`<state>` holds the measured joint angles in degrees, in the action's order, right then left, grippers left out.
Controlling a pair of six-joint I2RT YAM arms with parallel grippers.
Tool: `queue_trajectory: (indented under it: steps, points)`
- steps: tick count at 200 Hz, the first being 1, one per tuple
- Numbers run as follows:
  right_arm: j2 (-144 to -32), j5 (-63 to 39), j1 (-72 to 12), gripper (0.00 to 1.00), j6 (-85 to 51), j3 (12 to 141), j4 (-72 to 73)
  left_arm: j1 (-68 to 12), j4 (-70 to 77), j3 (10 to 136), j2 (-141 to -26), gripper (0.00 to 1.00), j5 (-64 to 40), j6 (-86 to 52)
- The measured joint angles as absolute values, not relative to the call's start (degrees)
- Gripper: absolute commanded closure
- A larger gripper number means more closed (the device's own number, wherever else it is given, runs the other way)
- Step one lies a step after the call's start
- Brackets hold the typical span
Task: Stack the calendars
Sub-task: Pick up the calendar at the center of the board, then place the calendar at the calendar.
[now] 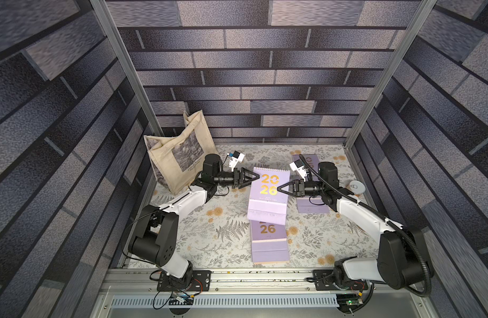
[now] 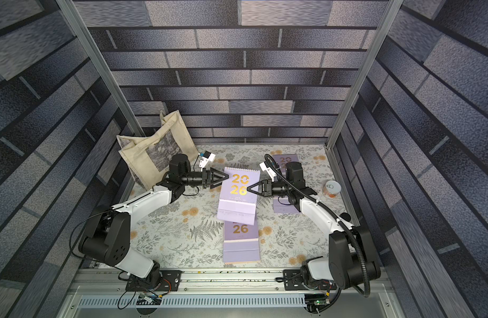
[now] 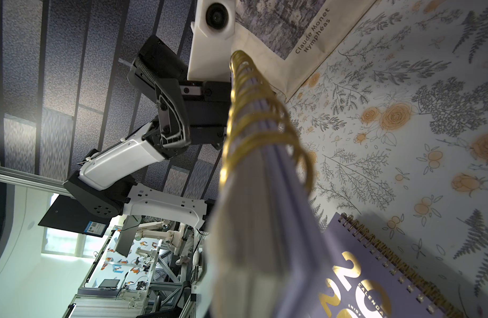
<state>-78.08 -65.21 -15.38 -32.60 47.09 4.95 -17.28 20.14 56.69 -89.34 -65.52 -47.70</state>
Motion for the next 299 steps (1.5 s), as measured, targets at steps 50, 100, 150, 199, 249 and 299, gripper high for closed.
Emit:
queue_trajectory:
  steps: [50, 100, 150, 199, 249, 299]
  points:
    - [-78.1, -64.2, -15.4, 1.00, -30.7, 47.1, -7.8, -5.3, 5.2, 61.8, -86.7, 0.16, -63.6, -39.3]
    - [-75.2, -63.8, -15.8, 1.00, -27.6, 42.5, -16.5, -4.3, 1.0, 61.9, -85.4, 0.17, -63.9, -37.5]
    - [-75.3, -60.8, -17.5, 1.00, -24.2, 39.9, -21.7, -5.2, 1.8, 61.7, -85.4, 0.19, -64.2, -37.6]
    - [-77.9, -59.3, -20.3, 1.00, -23.9, 39.3, -21.5, -5.5, 2.2, 61.3, -85.4, 0.20, -64.3, -37.7]
    - [-80.1, -59.1, -21.7, 1.00, -23.9, 39.2, -20.3, -5.5, 2.2, 61.3, -85.4, 0.20, -64.3, -37.7]
    - [-83.4, -58.7, -22.5, 1.00, -23.3, 39.2, -19.8, -5.5, 2.3, 61.3, -85.4, 0.21, -64.5, -37.7]
